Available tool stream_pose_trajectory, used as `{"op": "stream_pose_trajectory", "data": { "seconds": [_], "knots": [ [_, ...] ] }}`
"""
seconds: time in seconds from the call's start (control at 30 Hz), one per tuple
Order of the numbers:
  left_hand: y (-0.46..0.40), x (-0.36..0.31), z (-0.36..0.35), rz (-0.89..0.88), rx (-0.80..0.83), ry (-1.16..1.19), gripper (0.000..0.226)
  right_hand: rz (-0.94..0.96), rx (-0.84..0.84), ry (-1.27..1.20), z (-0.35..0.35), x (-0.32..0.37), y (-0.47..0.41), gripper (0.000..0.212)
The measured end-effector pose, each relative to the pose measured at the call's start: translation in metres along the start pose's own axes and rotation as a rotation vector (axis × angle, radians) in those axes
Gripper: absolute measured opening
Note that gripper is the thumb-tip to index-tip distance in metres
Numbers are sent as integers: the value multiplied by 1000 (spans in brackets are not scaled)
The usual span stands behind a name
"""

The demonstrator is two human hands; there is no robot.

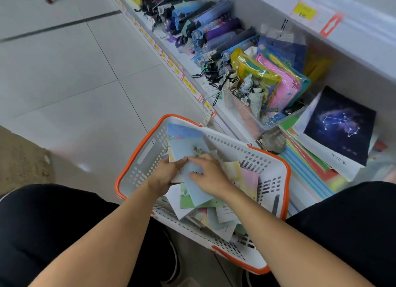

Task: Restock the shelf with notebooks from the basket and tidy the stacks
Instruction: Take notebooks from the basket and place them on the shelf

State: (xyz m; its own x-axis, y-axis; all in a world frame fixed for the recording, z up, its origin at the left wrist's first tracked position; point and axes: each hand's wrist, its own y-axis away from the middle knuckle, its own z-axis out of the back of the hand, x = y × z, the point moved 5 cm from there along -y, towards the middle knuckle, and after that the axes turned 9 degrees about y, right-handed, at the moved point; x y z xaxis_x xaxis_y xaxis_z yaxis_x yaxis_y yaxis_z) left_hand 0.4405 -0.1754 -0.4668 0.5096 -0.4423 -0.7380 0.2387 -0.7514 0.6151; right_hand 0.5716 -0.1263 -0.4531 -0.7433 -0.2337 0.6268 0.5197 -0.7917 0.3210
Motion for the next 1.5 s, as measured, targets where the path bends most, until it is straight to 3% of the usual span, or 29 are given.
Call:
{"op": "stream_pose_trajectory", "data": {
  "seconds": [0.1, 0.17, 0.27, 0.37, 0.47, 0.6, 0.67, 0.8, 0.87, 1.13, 1.3, 1.43, 1.5],
  "knots": [
    [-1, -11, -5, 5, 18, 131, 29, -198, -255, -56, 46, -14, -2, 62],
    [0, -26, -11, -4, 43, 183, 28, -252, -170, -339, 71, -21, -4, 59],
    [2, -56, -28, -58, 107, 157, 36, -49, 32, -727, 95, -1, -3, 23],
    [7, -97, -53, -140, 123, 82, 44, 94, 75, -880, 117, 24, 4, 36],
    [18, -144, -78, -194, 81, -38, 48, 145, 13, -964, 147, 40, 5, 37],
    [36, -198, -119, -322, 251, -141, 19, 120, -323, -991, 212, 56, 9, 25],
    [46, -222, -143, -420, 294, -176, 5, 105, -408, -1008, 248, 63, 16, 20],
    [63, -276, -195, -669, 220, -197, 13, 172, -163, -959, 304, 92, 37, 24],
    [66, -300, -221, -733, 218, -230, 16, 220, -149, -1033, 331, 100, 41, 31],
    [58, -354, -266, -497, 305, -194, 45, 69, -420, -1374, 448, 82, -30, 26],
    [35, -350, -250, -501, 259, -163, 47, -91, -563, -1306, 506, 59, -93, 11],
    [18, -340, -237, -465, 209, -142, 45, -264, -543, -924, 510, 47, -114, 10],
    [12, -334, -232, -449, 192, -166, 44, -359, -624, -716, 510, 39, -109, 19]
  ]
}}
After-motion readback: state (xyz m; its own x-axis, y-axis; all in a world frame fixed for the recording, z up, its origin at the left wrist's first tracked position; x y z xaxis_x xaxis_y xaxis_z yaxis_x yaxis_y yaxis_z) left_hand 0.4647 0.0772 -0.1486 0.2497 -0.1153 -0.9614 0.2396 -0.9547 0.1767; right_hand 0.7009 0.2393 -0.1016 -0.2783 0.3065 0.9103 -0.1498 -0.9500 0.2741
